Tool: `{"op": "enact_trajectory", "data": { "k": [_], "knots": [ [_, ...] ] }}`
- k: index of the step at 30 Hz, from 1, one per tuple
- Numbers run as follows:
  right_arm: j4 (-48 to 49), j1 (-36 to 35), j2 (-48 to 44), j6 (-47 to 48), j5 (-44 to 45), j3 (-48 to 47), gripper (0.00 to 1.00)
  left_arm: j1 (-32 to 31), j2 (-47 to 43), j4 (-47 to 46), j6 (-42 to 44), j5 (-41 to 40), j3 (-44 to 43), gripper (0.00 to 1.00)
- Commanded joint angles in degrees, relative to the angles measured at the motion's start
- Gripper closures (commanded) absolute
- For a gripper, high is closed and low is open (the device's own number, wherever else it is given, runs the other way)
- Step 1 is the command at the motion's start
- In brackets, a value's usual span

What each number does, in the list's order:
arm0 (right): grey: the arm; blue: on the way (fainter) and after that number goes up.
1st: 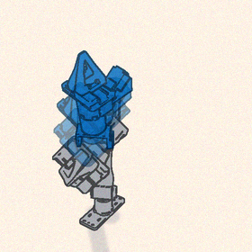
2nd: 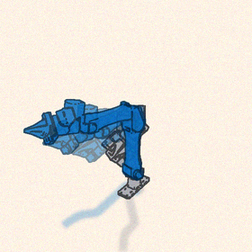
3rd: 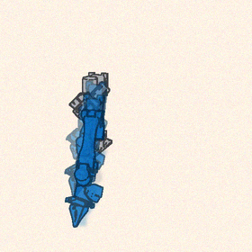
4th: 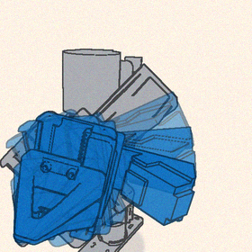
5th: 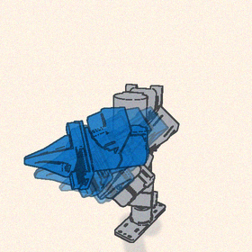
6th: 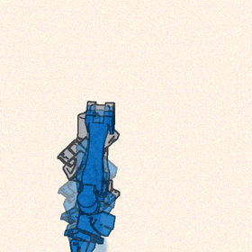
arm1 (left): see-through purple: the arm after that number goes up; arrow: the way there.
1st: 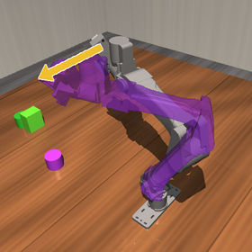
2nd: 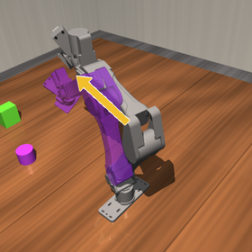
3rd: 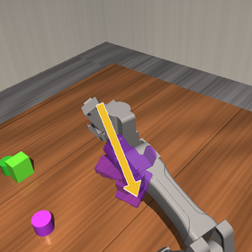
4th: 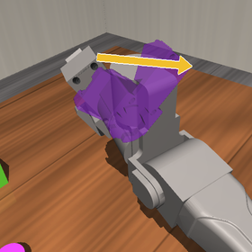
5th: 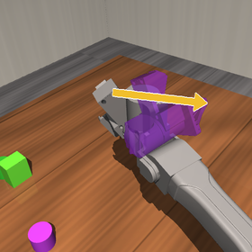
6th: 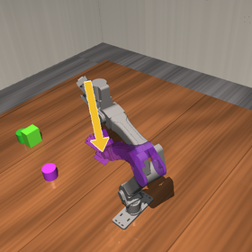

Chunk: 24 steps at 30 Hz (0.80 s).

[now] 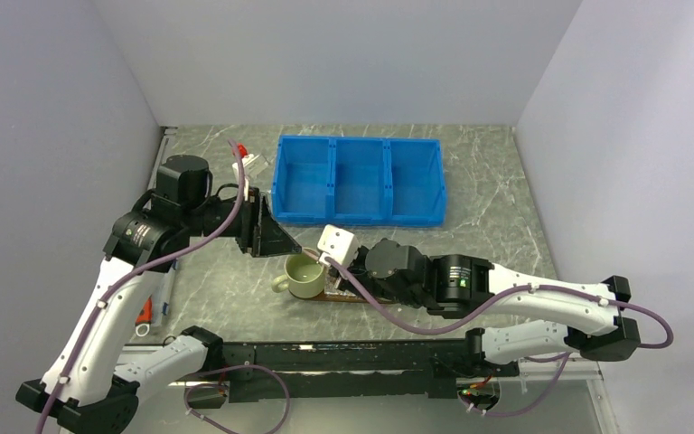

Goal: Prepare toiletry sets of a toothbrush and toothpaste on the tray

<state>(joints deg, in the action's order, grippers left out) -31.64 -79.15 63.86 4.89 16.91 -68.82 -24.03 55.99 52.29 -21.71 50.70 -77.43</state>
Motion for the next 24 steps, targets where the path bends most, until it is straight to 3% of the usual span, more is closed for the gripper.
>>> {"op": "enact_trajectory", "data": {
  "k": [1,16,24],
  "knots": [
    [1.18,-1.79,0.55,1.09,6.96,-2.72,1.0,0.31,0.08,-0.28,-0.2,-0.03,-1.24,0.51],
    [2.25,-3.09,0.26,0.3,9.21,-1.76,1.0,0.96,-0.35,-0.28,-0.24,-0.69,-1.25,0.67],
    [2.59,-3.46,0.2,0.04,8.58,-1.38,1.0,1.18,-0.27,-0.87,-0.52,-0.92,-1.33,0.69]
  ]
}}
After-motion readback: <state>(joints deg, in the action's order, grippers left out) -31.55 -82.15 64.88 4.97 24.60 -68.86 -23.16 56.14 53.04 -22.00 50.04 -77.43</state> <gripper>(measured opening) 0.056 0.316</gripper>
